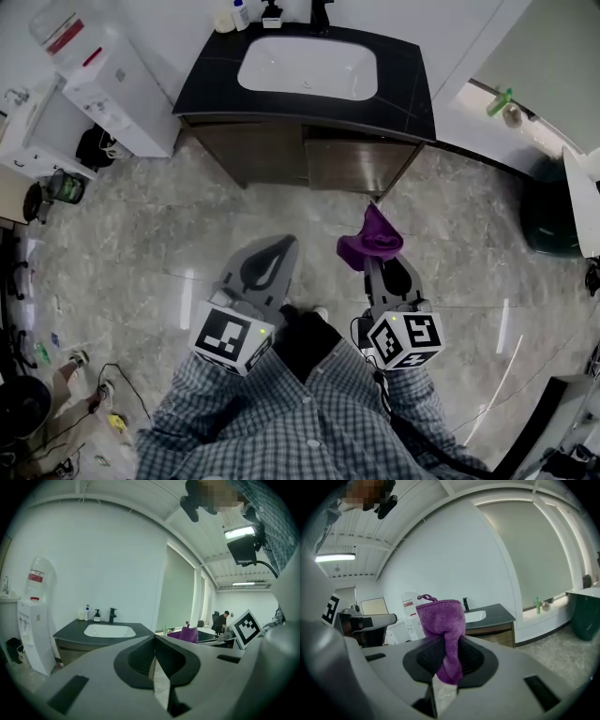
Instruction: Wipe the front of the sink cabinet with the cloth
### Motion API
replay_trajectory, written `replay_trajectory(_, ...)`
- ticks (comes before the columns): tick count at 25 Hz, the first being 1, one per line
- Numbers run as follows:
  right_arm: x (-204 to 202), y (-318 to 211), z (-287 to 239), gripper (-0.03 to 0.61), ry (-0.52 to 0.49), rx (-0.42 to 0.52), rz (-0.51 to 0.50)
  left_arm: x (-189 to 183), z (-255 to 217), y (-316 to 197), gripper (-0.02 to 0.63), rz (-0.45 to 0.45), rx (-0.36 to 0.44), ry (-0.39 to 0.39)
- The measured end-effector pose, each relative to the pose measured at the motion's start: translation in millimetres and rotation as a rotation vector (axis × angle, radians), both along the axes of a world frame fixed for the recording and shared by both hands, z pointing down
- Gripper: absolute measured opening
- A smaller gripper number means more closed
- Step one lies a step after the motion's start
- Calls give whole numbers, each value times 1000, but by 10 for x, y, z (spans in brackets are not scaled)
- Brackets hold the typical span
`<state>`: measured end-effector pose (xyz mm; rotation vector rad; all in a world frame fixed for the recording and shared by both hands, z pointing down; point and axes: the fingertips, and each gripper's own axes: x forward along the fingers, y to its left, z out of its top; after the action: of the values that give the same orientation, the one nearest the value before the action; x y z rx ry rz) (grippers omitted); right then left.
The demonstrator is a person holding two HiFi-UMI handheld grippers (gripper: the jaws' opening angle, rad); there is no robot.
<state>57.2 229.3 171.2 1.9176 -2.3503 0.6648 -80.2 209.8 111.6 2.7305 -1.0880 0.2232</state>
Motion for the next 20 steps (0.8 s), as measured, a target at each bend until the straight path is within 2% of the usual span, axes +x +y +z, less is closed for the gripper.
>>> replay_trajectory(12,-183,-255,-158,74,19,21,-3,-134,-23,-372,11,35,-4,19)
replay_trajectory(20,-239,-337,-177,74,40,18,-19,-134,-42,-433,11,53,1,19)
